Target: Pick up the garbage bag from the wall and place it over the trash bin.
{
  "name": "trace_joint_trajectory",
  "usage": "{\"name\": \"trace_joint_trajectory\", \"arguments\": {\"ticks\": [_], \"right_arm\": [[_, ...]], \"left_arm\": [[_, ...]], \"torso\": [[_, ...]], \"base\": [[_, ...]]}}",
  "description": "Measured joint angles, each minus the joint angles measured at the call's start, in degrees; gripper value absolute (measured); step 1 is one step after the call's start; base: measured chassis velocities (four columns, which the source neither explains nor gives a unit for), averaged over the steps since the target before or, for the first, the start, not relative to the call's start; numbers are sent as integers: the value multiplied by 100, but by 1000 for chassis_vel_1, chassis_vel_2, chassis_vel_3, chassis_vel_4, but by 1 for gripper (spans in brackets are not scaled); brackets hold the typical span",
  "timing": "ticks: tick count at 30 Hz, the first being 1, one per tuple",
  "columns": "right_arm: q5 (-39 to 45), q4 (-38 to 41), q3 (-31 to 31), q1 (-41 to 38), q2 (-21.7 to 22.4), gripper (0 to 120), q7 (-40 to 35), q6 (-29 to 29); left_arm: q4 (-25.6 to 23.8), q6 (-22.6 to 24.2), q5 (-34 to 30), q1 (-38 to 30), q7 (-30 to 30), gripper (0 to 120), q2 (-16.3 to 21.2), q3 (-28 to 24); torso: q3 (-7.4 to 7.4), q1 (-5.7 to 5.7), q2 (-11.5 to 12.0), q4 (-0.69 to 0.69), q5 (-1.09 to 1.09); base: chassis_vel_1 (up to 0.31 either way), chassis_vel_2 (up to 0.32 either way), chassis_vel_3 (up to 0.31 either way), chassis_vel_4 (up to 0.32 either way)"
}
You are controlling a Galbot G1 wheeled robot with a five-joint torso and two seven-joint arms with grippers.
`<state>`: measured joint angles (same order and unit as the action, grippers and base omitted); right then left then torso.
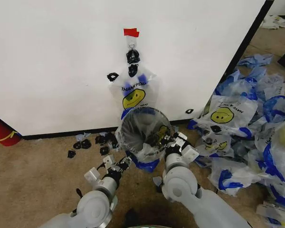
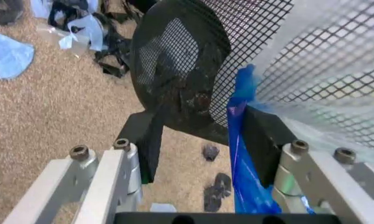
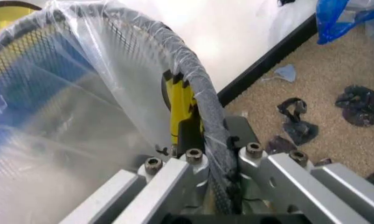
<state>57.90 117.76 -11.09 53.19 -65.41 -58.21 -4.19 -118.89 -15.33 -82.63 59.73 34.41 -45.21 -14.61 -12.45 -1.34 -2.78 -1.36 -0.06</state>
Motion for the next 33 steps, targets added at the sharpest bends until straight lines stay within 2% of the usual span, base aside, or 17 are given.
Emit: {"name": "trace_joint_trajectory", "arguments": {"ticks": [18,23,33], "right_arm": [[-87,-284,24,-35,29,0,72,-12],[-102,-247,15,26,93,0,60,-11],[-98,-149,38,30,131,0,21,10]], "left_arm": [[-826,-38,-17,146,362,49,937,259],[-1098,-34,5,212,544,49,1332,375],[-1042,12,123,295,668,49,1254,333]], "torso": [[-1,0,0,0,0],[-1,0,0,0,1],[0,0,0,1,0]], "base": [[0,0,0,0],[0,0,0,0],[0,0,0,0]]}}
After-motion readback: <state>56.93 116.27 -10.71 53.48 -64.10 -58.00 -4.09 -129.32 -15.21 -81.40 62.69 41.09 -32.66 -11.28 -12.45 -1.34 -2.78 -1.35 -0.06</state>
